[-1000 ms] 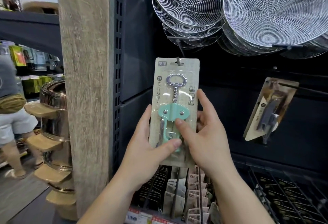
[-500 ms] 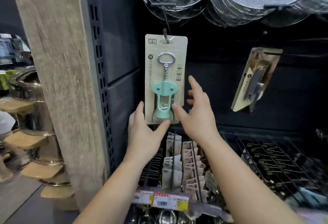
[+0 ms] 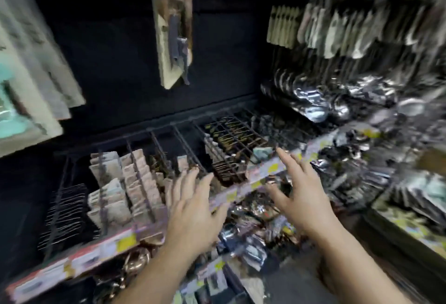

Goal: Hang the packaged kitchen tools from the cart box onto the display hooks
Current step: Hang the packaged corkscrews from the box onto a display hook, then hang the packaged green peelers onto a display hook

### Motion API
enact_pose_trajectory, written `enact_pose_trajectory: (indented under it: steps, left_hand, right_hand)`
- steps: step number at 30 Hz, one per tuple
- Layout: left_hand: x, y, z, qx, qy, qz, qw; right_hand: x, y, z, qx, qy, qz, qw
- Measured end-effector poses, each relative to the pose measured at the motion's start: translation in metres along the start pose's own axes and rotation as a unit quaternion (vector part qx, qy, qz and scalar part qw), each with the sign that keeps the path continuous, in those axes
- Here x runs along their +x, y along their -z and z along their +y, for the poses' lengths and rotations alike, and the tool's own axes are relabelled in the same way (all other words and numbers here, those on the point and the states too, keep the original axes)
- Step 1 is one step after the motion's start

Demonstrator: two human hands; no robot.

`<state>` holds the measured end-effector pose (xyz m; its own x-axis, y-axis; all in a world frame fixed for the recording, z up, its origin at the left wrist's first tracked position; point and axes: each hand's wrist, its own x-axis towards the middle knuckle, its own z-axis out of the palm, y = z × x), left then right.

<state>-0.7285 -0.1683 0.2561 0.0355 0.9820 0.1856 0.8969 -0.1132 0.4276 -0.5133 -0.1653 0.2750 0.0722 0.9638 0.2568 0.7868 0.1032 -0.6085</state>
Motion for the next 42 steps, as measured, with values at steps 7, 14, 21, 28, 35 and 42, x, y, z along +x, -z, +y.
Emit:
enact_pose_trajectory:
  steps: [7,14,21,28,35,42]
  left_hand:
    - [0.035,-0.089,0.151,0.000,-0.117,-0.074,0.990]
    - [0.048,-0.168,0.295,-0.067,-0.213,-0.104,0.969]
    - [0.041,-0.234,0.344,-0.053,-0.254,-0.212,0.942]
    - [0.091,-0.301,0.366,-0.059,-0.264,-0.260,0.927]
    - [0.170,-0.360,0.424,-0.052,-0.276,-0.306,0.910]
    - [0.210,-0.409,0.480,-0.038,-0.303,-0.338,0.890]
  right_hand:
    - [-0.087,0.072,0.134,-0.046,-0.143,0.021,0.989]
    - [-0.109,0.154,0.248,-0.074,-0.232,0.050,0.969]
    - [-0.077,0.207,0.335,-0.078,-0.282,0.114,0.949]
    - [-0.033,0.230,0.415,-0.083,-0.350,0.154,0.920]
    - [0.006,0.224,0.469,-0.064,-0.402,0.144,0.902]
    - [-0.011,0.201,0.497,-0.029,-0.474,0.108,0.874]
